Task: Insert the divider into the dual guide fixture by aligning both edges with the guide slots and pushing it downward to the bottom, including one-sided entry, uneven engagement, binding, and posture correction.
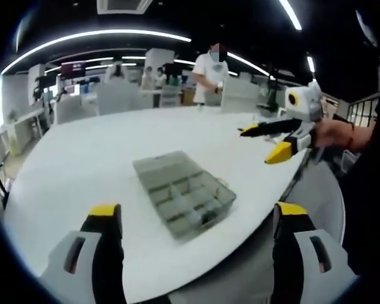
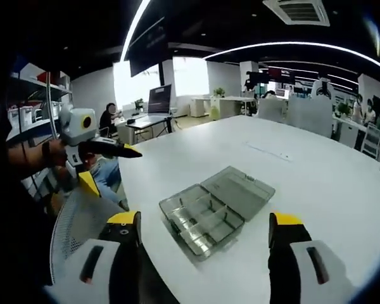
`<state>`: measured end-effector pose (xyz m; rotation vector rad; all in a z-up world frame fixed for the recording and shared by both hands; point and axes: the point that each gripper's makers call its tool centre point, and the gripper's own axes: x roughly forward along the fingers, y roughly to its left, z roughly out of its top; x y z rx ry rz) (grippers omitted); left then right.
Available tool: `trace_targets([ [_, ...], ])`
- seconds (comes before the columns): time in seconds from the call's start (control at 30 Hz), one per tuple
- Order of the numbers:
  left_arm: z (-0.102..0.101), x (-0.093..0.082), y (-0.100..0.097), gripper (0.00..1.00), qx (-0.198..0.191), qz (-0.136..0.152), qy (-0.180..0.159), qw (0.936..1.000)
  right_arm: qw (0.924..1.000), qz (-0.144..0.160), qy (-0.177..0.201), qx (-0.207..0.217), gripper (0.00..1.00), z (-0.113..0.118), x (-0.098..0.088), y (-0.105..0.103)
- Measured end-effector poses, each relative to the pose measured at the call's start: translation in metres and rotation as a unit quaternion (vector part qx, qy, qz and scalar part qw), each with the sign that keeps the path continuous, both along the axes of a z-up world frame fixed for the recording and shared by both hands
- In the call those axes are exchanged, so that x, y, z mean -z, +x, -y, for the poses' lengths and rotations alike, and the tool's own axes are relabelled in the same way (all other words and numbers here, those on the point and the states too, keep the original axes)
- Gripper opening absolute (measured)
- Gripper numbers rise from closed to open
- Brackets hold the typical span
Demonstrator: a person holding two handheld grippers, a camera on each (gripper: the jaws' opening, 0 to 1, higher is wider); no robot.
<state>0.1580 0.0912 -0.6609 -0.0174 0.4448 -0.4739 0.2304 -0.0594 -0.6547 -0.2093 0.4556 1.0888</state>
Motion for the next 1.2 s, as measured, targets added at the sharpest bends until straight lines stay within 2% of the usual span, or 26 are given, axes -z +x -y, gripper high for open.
trace_targets([
  [0.27, -0.007, -0.004, -0.011, 0.98, -0.011, 0.002, 0.001, 0.9999, 0.9998, -0.012, 0.009, 0.016, 0.82, 0.007, 0.001, -0.001],
  [0.43, -0.018, -0.005, -0.009, 0.98, -0.022, 0.007, -0.004, 0.9997, 0.9997, -0.012, 0.002, 0.021, 0.82, 0.012, 0.003, -0.005],
  [0.73, -0.017, -0.005, -0.002, 0.98, -0.004, 0.008, -0.006, 0.9999, 0.9984, -0.024, 0.0, 0.051, 0.81, 0.025, 0.01, -0.01],
  [1.2, -0.013, -0.002, -0.004, 0.98, 0.003, 0.012, -0.008, 0.9999, 0.9984, -0.032, -0.012, 0.045, 0.82, 0.023, 0.016, -0.016],
])
